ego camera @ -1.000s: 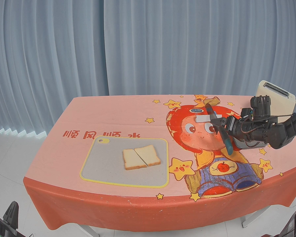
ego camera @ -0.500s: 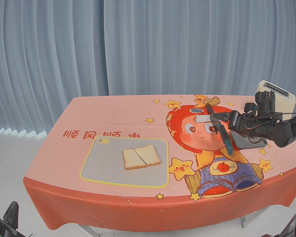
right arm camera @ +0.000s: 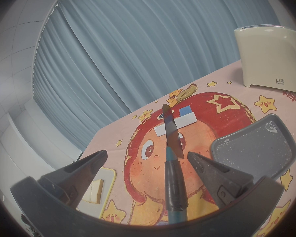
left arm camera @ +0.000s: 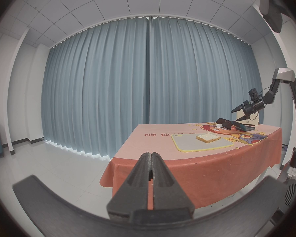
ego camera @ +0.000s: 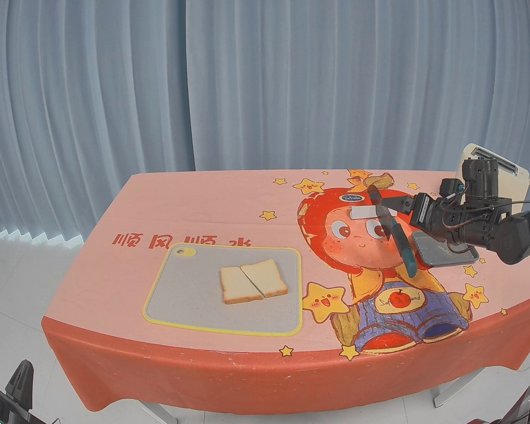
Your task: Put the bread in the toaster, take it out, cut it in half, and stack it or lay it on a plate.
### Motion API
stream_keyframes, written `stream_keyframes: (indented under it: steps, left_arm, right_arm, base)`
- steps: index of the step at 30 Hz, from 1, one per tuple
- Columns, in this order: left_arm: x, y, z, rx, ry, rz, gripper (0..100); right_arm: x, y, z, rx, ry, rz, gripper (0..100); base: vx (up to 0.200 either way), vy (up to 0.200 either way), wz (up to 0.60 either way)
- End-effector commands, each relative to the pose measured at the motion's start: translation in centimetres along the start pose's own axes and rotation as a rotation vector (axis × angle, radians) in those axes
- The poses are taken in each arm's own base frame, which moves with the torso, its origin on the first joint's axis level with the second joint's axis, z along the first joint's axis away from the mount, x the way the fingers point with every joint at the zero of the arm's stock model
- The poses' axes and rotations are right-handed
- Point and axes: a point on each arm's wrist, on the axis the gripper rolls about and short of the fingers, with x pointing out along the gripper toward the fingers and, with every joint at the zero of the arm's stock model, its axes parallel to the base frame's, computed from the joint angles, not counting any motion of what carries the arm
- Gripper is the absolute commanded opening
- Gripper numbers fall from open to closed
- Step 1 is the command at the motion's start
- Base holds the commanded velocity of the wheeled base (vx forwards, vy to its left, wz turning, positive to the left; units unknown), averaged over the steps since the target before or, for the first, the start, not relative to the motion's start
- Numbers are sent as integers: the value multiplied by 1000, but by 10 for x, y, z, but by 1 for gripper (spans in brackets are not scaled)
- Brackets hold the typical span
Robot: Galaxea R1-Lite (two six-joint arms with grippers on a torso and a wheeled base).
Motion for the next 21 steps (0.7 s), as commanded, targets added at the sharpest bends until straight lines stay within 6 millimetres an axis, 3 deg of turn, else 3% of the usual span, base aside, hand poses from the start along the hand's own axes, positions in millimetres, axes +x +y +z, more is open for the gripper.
stream_keyframes:
  steps: [1,21]
  left_arm:
    - [1,0,-5,0,19,-1,0]
    - [1,0,-5,0,19,1,0]
  right_arm:
    - [-4,2,1,-5,-5,6,100]
    - [-19,9,4,-63,-45,-1,100]
  base:
    - [0,0,0]
    - [0,0,0]
